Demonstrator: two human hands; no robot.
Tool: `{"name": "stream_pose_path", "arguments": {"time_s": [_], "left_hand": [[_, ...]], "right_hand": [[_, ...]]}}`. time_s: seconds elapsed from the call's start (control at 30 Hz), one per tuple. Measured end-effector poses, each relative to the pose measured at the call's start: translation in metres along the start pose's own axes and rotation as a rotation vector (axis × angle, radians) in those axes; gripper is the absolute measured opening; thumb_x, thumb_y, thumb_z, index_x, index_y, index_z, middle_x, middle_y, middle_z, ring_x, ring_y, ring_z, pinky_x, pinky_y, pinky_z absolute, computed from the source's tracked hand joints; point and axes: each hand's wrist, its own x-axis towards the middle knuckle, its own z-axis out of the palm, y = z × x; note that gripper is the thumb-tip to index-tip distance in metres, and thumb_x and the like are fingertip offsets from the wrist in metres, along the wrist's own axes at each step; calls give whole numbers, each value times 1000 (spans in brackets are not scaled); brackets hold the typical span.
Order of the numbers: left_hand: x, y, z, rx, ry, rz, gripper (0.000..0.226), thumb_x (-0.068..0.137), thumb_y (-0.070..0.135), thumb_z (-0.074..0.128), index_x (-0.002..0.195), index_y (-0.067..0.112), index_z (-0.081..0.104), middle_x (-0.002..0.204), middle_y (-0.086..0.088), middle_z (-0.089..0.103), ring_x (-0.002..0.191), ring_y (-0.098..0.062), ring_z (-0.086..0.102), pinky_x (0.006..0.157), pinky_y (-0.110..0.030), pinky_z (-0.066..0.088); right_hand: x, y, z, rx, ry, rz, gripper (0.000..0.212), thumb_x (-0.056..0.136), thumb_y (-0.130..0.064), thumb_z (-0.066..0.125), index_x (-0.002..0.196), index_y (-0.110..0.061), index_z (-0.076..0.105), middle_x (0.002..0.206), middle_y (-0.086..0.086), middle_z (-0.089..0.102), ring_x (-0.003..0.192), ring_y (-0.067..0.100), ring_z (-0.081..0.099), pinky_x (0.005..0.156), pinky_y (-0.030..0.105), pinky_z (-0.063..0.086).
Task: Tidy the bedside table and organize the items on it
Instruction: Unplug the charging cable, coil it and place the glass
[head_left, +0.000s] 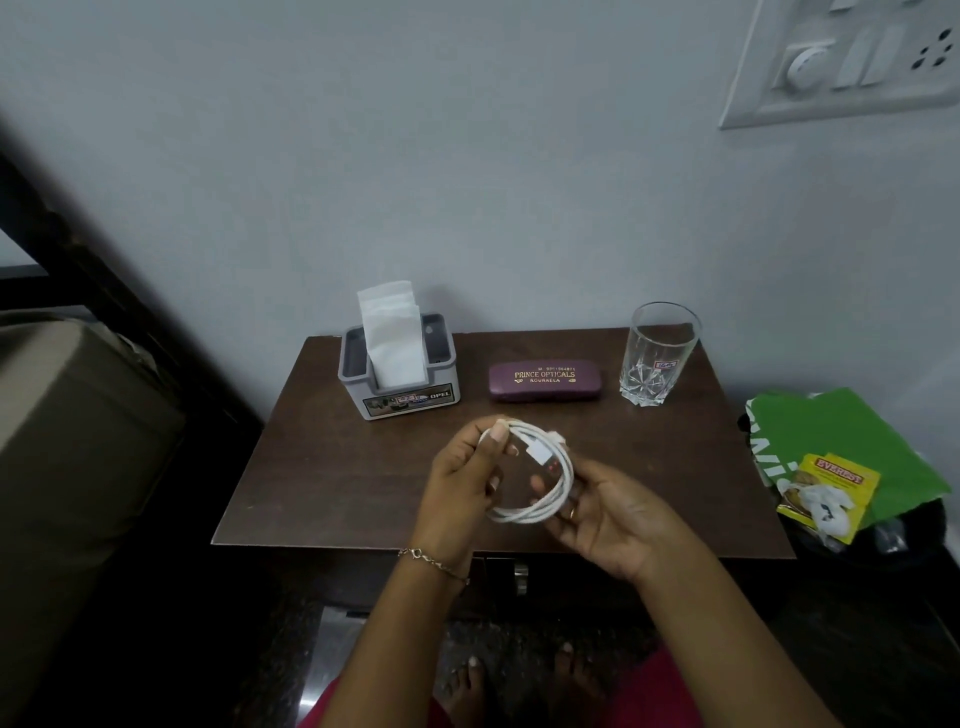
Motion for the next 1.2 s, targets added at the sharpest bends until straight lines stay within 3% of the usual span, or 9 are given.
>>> {"name": "stream_pose_path", "arguments": {"time_s": [0.17,0.3,0.33,0.47,0.63,0.77,0.9,1.07,1.2], "left_hand": [[1,1,-1,-214,30,1,16,93,16,46,84,15,60,66,9,54,42,-1,33,37,-10,26],[4,-4,-4,-229,196,-72,19,93,16,47,76,14,56,63,6,47,39,-1,32,35,-11,23],[5,-5,-6,-223,238,-87,19,93,17,48,76,14,55,63,5,44,38,0,32,35,-11,23],[8,-8,-10,-208,357,-144,21,94,14,48,73,15,54,64,2,40,33,0,30,32,-11,22],[9,-9,-12,-118,382,-149,22,92,12,50,71,16,54,57,4,43,31,0,28,32,-11,21],[8,-5,-10,-25,299,-122,25,93,14,49,68,14,52,38,12,46,29,0,26,32,-12,22],[6,-3,-7,-10,222,-116,26,94,16,47,69,13,52,50,4,41,30,-1,25,33,-13,21],[1,-4,-1,40,137,-88,26,95,19,45,70,14,52,64,0,50,34,0,34,35,-13,25],[-1,-2,3,58,108,-155,25,97,22,41,75,17,51,64,5,58,37,-1,46,36,-12,27]], "right_hand": [[5,10,-2,147,123,-57,22,94,-11,51,75,-4,59,52,6,65,44,13,65,44,27,56],[4,10,-1,145,121,-290,9,94,-9,51,86,-5,56,70,10,61,52,14,65,55,29,59],[2,9,1,69,114,-390,4,93,-9,52,93,-8,56,75,9,60,55,11,66,58,28,60],[-5,7,9,-534,147,-788,29,93,-8,53,118,-19,58,87,1,59,63,0,63,60,18,54],[-7,10,13,-996,7,-1060,29,90,-10,57,113,-24,67,85,-4,54,80,3,56,73,7,41],[-6,8,13,-1196,79,-1095,22,80,-10,69,93,-27,74,72,-13,53,71,3,54,67,15,43],[-5,6,12,-1218,148,-1102,13,71,-11,75,71,-21,67,72,-11,60,71,8,58,69,35,50],[-4,3,10,-1010,206,-1009,18,66,-8,80,71,-20,67,89,-7,46,77,4,55,65,7,44],[-2,1,6,-782,143,-763,38,67,-9,81,88,-24,53,91,-1,54,73,10,57,61,14,46]]}}
